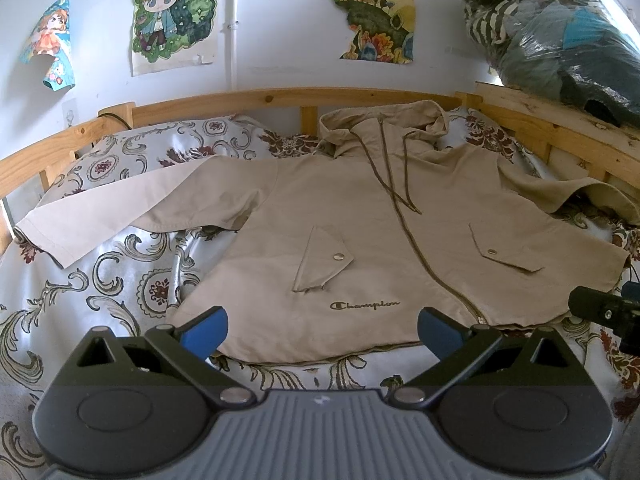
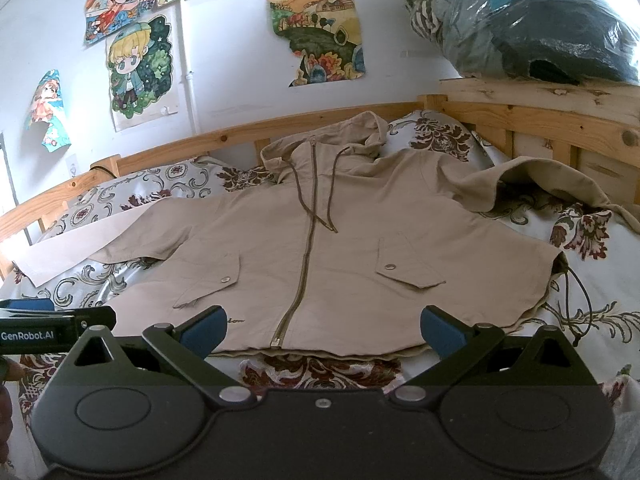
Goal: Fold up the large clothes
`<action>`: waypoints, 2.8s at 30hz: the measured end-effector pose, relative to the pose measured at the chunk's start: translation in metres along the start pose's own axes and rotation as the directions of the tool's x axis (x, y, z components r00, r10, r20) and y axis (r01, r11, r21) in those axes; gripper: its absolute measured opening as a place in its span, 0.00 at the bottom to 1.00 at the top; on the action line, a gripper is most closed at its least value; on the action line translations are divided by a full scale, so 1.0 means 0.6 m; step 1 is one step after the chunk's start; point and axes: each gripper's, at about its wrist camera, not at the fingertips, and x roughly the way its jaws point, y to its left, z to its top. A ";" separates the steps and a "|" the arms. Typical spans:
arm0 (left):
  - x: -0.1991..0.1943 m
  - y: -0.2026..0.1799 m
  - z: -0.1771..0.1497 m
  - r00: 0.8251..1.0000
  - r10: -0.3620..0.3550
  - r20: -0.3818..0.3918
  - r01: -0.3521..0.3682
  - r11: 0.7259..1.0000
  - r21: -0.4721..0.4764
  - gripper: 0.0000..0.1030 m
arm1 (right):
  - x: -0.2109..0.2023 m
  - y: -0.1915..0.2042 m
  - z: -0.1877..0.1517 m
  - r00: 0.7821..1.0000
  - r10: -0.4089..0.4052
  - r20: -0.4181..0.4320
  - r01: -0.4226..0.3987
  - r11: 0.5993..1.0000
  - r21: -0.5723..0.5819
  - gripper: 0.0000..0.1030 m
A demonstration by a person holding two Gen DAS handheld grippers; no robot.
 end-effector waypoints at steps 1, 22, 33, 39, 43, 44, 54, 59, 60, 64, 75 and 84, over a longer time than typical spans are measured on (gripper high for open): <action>0.000 0.000 0.000 1.000 0.000 0.000 0.000 1.000 0.000 0.99 | 0.000 0.000 0.000 1.000 0.000 0.000 0.000 1.000 0.000 0.99; -0.008 -0.002 0.003 1.000 0.002 0.003 -0.002 1.000 0.002 0.99 | 0.001 -0.001 -0.001 1.000 0.000 -0.006 0.001 1.000 0.011 0.99; -0.008 -0.002 0.003 1.000 0.002 0.004 -0.002 1.000 0.003 0.99 | 0.001 -0.002 -0.001 1.000 0.000 -0.008 0.000 1.000 0.013 0.99; -0.007 -0.003 0.002 1.000 0.003 0.004 -0.003 1.000 0.004 0.99 | 0.001 -0.002 0.000 1.000 0.000 -0.008 0.000 1.000 0.014 0.99; -0.007 -0.002 0.002 1.000 0.003 0.003 -0.003 1.000 0.003 0.99 | 0.001 -0.002 0.000 1.000 0.000 -0.010 0.000 1.000 0.015 0.99; -0.007 -0.002 0.002 1.000 0.002 0.003 -0.003 1.000 0.003 0.99 | 0.002 -0.003 -0.001 1.000 -0.001 -0.011 0.001 1.000 0.017 0.99; -0.006 0.002 0.000 1.000 0.001 -0.003 -0.001 1.000 0.003 0.99 | 0.004 -0.003 -0.004 1.000 -0.002 -0.014 0.002 1.000 0.025 0.99; 0.007 0.007 -0.005 0.998 0.024 -0.057 -0.024 1.000 0.002 0.99 | 0.006 -0.005 -0.005 1.000 -0.010 -0.026 0.011 0.999 0.032 0.99; 0.012 0.008 -0.005 0.997 0.026 -0.073 -0.026 1.000 -0.002 0.99 | 0.008 -0.006 -0.005 0.999 -0.017 -0.037 0.019 0.999 0.037 0.99; 0.030 0.016 -0.004 0.991 0.008 -0.135 -0.010 1.000 -0.015 0.99 | 0.022 -0.010 -0.006 0.991 -0.070 -0.115 0.077 0.995 0.059 0.99; 0.053 0.007 0.092 0.987 0.012 -0.161 0.001 0.996 0.085 0.99 | 0.037 -0.045 0.020 0.967 -0.097 -0.237 0.131 0.982 0.133 0.99; 0.085 -0.031 0.207 0.975 -0.021 -0.223 0.038 0.997 0.072 0.99 | 0.007 -0.099 0.068 0.984 -0.076 -0.159 0.113 0.964 0.239 0.99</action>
